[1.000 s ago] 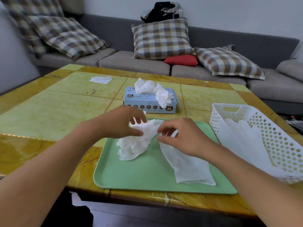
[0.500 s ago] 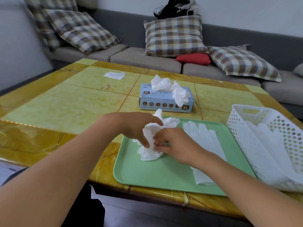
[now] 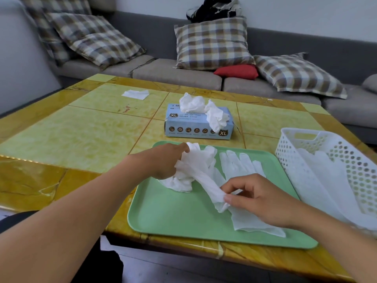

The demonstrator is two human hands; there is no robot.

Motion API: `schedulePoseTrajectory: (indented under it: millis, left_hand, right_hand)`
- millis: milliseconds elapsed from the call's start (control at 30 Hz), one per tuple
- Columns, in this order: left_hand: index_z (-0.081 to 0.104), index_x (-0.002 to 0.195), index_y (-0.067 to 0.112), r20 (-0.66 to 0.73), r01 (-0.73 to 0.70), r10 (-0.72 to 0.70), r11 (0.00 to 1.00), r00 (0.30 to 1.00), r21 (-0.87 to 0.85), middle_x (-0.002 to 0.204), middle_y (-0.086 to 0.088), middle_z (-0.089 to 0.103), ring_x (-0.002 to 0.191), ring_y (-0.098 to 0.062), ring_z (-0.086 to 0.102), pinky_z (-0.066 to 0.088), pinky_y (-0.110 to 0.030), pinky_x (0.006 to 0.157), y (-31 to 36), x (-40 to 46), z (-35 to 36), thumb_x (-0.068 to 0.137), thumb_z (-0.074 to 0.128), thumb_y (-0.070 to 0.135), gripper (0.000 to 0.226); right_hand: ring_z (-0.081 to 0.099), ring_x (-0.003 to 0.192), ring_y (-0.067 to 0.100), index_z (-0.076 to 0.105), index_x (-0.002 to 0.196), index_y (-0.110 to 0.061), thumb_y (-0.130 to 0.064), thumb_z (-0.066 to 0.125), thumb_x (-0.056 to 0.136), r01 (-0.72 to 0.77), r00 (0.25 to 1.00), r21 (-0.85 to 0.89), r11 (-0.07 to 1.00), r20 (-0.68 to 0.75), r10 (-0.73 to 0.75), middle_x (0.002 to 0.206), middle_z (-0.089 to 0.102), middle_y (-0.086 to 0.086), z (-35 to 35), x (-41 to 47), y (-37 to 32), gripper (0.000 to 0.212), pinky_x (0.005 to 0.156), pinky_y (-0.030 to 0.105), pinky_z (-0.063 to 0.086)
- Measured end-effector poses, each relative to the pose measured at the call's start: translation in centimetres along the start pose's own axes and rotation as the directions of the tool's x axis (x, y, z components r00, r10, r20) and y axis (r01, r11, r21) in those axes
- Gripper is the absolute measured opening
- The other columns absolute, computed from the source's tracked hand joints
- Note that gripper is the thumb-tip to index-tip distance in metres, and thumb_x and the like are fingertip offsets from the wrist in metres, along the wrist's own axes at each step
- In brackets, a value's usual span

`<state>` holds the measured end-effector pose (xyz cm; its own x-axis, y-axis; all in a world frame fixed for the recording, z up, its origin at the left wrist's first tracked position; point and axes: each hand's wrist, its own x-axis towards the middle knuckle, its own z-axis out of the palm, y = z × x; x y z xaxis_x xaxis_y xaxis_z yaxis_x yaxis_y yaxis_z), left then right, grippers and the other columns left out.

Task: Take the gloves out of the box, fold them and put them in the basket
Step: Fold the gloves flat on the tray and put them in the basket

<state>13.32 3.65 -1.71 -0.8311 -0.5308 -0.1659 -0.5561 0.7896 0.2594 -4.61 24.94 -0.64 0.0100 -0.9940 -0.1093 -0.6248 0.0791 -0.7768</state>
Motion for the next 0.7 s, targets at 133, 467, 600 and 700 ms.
schedulePoseTrajectory:
  millis: [133,467,600,700]
  left_hand:
    - [0.051,0.132,0.025,-0.014,0.009,-0.009,1.0,1.0,-0.019,0.125,0.002,0.061,0.104,-0.017,0.056,0.05,-0.033,0.088,0.0,0.5,0.2,0.086,0.067,0.009,0.051]
    - [0.066,0.09,0.013,-0.076,0.271,-0.265,0.958,0.961,0.089,0.086,-0.003,0.064,0.075,-0.02,0.059,0.041,-0.025,0.056,-0.6,0.2,-1.2,0.084,0.062,0.018,0.009]
    - [0.067,0.095,0.007,0.099,0.382,-0.389,0.92,0.916,0.085,0.083,-0.006,0.072,0.064,-0.017,0.065,0.047,-0.022,0.052,-1.0,-0.9,-2.1,0.089,0.063,0.027,0.021]
    - [0.048,0.134,0.022,0.105,0.375,-0.388,0.919,0.916,0.122,0.124,-0.002,0.052,0.11,-0.022,0.054,0.049,-0.033,0.084,-0.1,-2.0,-3.4,0.082,0.069,0.044,0.061]
  right_hand:
    - [0.064,0.092,0.026,0.072,0.092,-0.001,-0.018,0.061,0.083,-0.038,0.997,0.477,0.878,-0.045,0.067,0.111,0.066,0.029,-1.6,0.2,-0.3,0.023,0.082,0.03,0.053]
    - [0.067,0.117,0.037,0.069,0.12,-0.002,-0.02,0.052,0.077,0.237,0.958,0.907,0.349,-0.277,0.069,0.132,0.064,0.022,-10.9,-2.3,-3.8,0.049,0.089,0.054,0.058]
    - [0.075,0.085,0.025,0.062,0.107,-0.006,-0.017,0.049,0.083,0.117,0.938,0.906,0.406,-0.235,0.255,0.103,0.074,0.015,-11.6,-2.9,-2.6,0.03,0.065,0.034,0.062]
    - [0.074,0.073,0.023,0.062,0.092,-0.004,-0.01,0.044,0.096,0.023,0.921,0.938,0.345,-0.154,0.359,0.089,0.073,0.015,-10.1,-2.4,-2.2,0.019,0.061,0.032,0.062]
